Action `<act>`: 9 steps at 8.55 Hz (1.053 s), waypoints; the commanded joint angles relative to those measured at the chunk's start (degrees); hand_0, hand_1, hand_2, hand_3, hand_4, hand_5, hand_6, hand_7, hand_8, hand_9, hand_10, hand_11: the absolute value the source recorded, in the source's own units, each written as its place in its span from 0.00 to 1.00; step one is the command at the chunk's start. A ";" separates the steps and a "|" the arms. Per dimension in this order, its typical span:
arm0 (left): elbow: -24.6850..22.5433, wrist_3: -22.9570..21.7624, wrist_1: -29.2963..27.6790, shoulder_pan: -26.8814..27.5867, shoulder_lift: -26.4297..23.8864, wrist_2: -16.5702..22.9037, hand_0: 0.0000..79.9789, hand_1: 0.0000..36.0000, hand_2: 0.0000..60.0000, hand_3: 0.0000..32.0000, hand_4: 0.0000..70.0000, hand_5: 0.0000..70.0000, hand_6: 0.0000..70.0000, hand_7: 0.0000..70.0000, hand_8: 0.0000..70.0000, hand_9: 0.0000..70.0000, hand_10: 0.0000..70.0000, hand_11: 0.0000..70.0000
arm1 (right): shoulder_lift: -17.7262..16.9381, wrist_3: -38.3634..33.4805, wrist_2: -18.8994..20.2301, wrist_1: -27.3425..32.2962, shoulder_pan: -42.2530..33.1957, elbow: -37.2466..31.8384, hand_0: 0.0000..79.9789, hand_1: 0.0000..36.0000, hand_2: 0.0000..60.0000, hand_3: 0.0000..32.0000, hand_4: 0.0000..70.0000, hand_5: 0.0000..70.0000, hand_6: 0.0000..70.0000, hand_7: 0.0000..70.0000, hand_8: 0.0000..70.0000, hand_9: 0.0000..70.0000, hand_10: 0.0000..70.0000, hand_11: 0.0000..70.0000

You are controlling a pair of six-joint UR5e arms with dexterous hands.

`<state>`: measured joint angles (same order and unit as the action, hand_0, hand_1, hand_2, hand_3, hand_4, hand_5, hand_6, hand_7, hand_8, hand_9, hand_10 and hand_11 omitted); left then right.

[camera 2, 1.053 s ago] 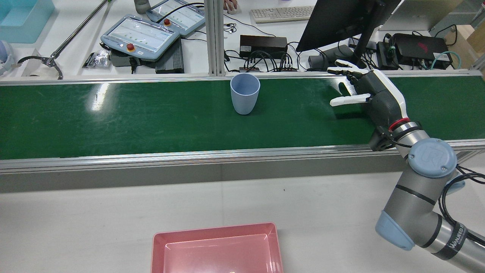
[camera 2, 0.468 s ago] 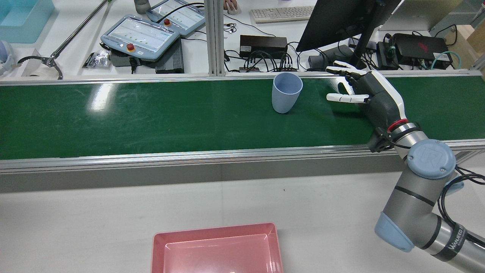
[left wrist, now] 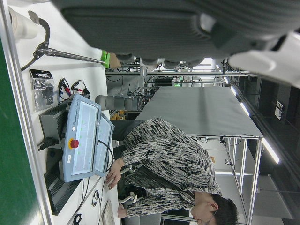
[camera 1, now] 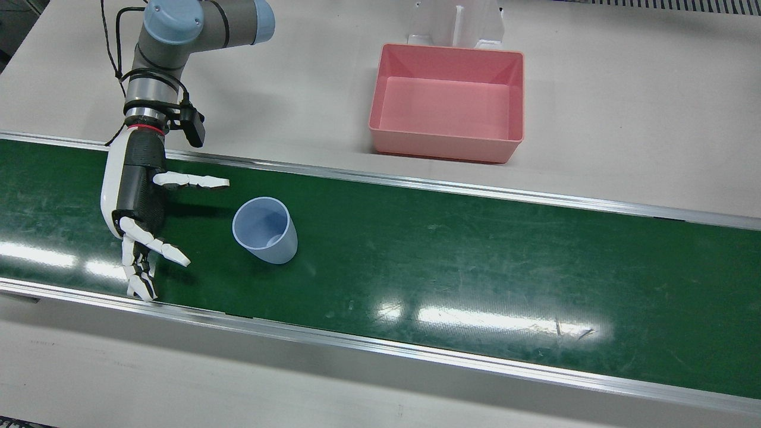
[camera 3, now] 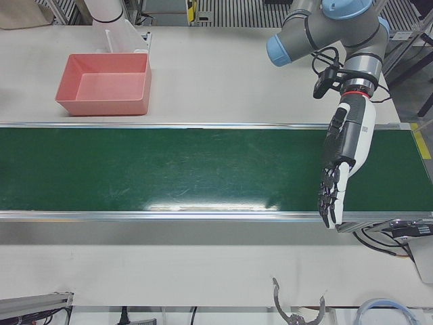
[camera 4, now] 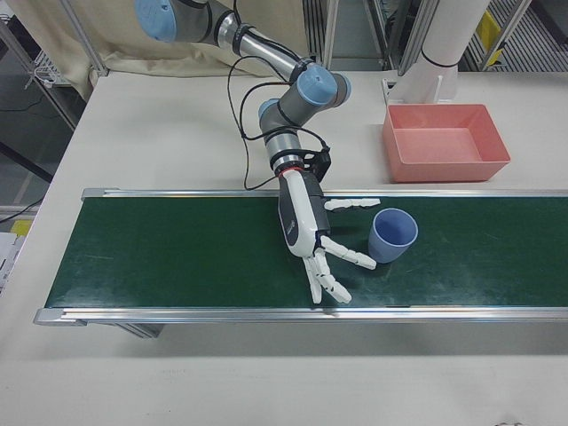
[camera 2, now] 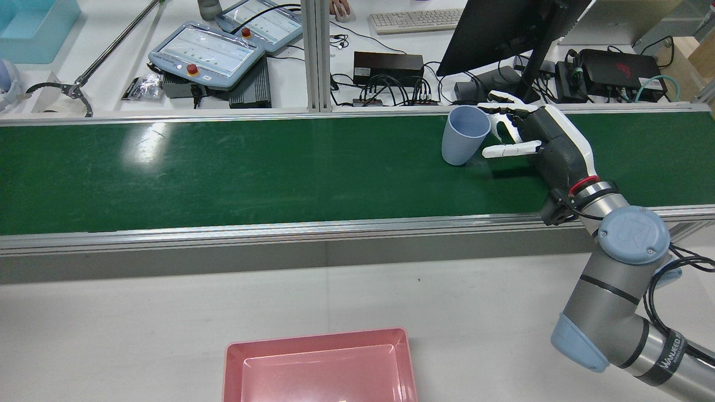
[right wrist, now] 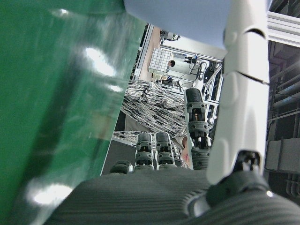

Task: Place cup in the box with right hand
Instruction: 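Close the right hand around the blue-grey cup and lift it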

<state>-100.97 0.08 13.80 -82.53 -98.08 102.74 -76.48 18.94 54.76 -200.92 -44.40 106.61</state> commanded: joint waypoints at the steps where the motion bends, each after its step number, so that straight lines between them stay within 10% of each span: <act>1: 0.07 0.00 0.00 0.00 0.00 0.00 0.00 0.00 0.00 0.00 0.00 0.00 0.00 0.00 0.00 0.00 0.00 0.00 | 0.19 0.75 0.00 -0.52 0.19 0.09 0.73 0.55 0.10 0.00 0.32 0.10 0.09 0.29 0.13 0.25 0.01 0.04; 2: 0.07 0.00 0.00 0.00 0.08 0.00 0.00 0.00 0.00 0.00 0.00 0.00 0.00 0.00 0.00 0.00 0.00 0.00 | 0.37 1.62 -0.17 -3.14 0.02 1.48 0.75 0.50 0.00 0.00 0.37 0.10 0.09 0.30 0.14 0.25 0.01 0.04; 3: 0.07 0.00 0.00 0.00 0.08 0.00 0.00 0.00 0.00 0.00 0.00 0.00 0.00 0.00 0.00 0.00 0.00 0.00 | 0.20 1.98 -0.61 -6.03 -0.42 3.23 0.71 0.59 0.21 0.00 0.32 0.10 0.09 0.33 0.15 0.28 0.02 0.05; 4: -0.02 0.00 0.00 0.00 0.08 0.00 0.00 0.00 0.00 0.00 0.00 0.00 0.00 0.00 0.00 0.00 0.00 0.00 | -0.07 3.29 -0.70 -9.37 -1.64 5.78 0.71 0.58 0.22 0.00 0.37 0.10 0.13 0.50 0.21 0.39 0.06 0.11; 5: -0.02 0.00 0.00 0.00 0.00 0.00 0.00 0.00 0.00 0.00 0.00 0.00 0.00 0.00 0.00 0.00 0.00 0.00 | -0.33 4.00 -0.70 -11.49 -2.87 7.72 0.72 1.00 1.00 0.00 0.70 0.21 0.34 1.00 0.53 0.87 0.39 0.60; 6: 0.07 0.00 -0.09 0.00 0.08 0.00 0.00 0.00 0.00 0.00 0.00 0.00 0.00 0.00 0.00 0.00 0.00 0.00 | -0.77 4.00 -0.70 -11.95 -3.93 8.26 0.78 1.00 1.00 0.00 1.00 0.27 0.54 1.00 0.89 1.00 0.77 1.00; 9: 0.07 0.00 -0.09 0.00 0.08 0.00 0.00 0.00 0.00 0.00 0.00 0.00 0.00 0.00 0.00 0.00 0.00 0.00 | -3.14 8.81 -0.53 -11.95 -4.38 19.29 0.78 1.00 1.00 0.00 1.00 0.28 0.53 1.00 0.91 1.00 0.80 1.00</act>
<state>-100.95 0.09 13.72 -82.53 -98.01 102.74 -77.99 23.57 54.06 -212.62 -48.40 117.48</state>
